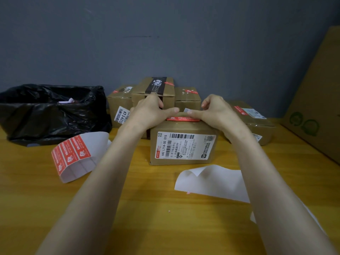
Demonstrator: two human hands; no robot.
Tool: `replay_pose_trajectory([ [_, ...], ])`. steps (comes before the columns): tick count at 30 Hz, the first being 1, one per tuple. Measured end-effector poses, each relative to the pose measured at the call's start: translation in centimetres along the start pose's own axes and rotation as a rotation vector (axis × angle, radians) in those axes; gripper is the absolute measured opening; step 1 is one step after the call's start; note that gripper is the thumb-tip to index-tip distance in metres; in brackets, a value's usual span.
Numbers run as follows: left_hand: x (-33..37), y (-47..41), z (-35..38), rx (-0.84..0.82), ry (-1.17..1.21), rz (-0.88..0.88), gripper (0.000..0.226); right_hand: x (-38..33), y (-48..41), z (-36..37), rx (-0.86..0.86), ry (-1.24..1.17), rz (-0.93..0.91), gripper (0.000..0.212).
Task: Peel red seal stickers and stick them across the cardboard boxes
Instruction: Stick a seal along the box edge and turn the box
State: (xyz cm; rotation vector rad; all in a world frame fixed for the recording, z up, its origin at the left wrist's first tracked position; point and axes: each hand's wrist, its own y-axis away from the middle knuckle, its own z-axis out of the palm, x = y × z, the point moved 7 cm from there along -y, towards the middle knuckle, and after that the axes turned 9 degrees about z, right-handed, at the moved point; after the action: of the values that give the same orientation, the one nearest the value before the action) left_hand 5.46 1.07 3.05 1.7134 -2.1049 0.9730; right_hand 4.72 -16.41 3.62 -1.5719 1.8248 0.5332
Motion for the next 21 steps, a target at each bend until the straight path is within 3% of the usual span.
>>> replay_pose_trajectory([
  [5,0.3,0.1,0.7,-0.031,-0.087,0.003,0.044,-0.5,0.3,0.4,-0.042,0.105,-0.023,0.046],
  [13,-0.6,-0.2,0.0,-0.096,0.104,-0.033,0.033,0.9,-0.9,-0.6,-0.080,-0.013,0.038,0.032],
  [21,-0.6,-0.2,-0.3,-0.094,0.140,-0.009,0.023,1.0,-1.0,-0.4,-0.057,-0.040,0.023,0.030],
])
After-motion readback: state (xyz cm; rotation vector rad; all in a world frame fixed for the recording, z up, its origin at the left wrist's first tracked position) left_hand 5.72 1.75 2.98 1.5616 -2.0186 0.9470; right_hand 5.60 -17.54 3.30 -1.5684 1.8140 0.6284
